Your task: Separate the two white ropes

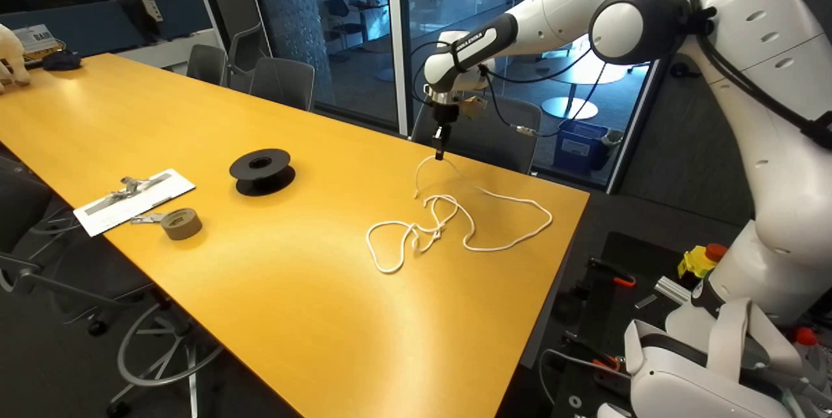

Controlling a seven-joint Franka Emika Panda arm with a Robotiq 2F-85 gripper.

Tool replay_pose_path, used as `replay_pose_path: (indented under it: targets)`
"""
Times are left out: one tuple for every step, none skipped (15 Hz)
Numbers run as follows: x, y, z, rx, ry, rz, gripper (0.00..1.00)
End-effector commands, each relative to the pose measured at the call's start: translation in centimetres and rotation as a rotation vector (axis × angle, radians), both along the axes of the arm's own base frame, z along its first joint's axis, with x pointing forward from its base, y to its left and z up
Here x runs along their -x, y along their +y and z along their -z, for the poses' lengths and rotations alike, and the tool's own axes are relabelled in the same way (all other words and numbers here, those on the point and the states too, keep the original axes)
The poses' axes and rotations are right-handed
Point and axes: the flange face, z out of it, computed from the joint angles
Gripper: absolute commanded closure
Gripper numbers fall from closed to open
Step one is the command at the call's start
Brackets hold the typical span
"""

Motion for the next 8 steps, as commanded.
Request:
replay_pose_path:
  targets:
    - [-3.3,-1.2,1.1,-0.032,-0.007,0.093,0.99]
    - [-3.8,-1.5,1.5,-0.027,-0.009,0.116,0.99]
    - [-4.3,-1.7,1.8,-0.013,-0.014,0.14,0.99]
    - [-4.8,-2.0,1.9,-0.005,-0.018,0.163,0.99]
    - [-5.1,-2.3,2.1,-0.003,-0.017,0.179,0.99]
    - [-5.5,-2.6,2.2,0.001,-0.018,0.195,0.99]
    - [-5.7,-2.8,2.4,0.005,-0.014,0.209,0.99]
    - [-5.8,-3.0,2.6,0.005,-0.01,0.22,0.99]
